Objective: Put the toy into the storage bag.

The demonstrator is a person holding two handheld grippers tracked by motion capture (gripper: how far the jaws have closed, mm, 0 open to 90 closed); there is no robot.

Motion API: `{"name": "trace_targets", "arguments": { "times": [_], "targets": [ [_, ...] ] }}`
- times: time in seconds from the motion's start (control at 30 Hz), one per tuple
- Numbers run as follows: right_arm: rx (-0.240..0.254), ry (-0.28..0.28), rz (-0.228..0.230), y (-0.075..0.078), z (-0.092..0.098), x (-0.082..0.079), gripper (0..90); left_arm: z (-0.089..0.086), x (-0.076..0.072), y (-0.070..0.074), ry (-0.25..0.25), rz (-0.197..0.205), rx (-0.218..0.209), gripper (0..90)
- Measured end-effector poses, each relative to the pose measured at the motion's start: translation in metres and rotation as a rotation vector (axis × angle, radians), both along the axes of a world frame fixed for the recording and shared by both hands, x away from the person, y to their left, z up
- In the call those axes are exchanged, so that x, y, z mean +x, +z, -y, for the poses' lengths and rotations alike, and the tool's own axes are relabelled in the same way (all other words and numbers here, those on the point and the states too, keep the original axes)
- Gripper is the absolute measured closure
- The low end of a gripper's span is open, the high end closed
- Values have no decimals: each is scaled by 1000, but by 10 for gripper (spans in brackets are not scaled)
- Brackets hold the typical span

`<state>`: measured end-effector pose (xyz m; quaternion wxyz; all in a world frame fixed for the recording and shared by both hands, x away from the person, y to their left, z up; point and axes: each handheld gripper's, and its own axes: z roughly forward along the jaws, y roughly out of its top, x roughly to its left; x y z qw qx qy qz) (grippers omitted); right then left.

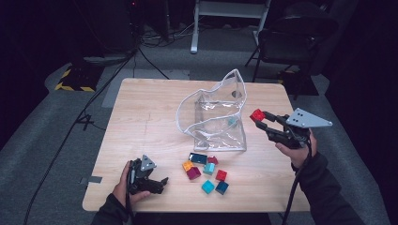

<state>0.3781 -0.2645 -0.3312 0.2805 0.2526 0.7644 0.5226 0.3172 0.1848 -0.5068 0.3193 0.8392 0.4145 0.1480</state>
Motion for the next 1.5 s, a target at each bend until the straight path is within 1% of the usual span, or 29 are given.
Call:
{"name": "trace_targets", "arguments": {
  "times": [0.1,0.3,0.37,0.73,0.87,1.17,1.5],
  "targets": [
    [4,3,8,7,-3,2,593,0,0,0,0,0,1,5],
    [2,-2,15,16,-8,5,593,0,0,0,0,0,1,5],
    [-2,-3,24,19,-12,7,593,0,0,0,0,0,1,5],
    [-2,-3,37,30,-30,17,593,0,0,0,-3,0,1,5],
    [-15,0,42,34,-39,20,593,0,0,0,-2,-1,2,5],
    [-24,7,37,32,-54,27,593,0,0,0,-3,1,2,5],
    [-37,-6,7,26,-69,42,593,0,0,0,-1,0,4,5]
  ]
}}
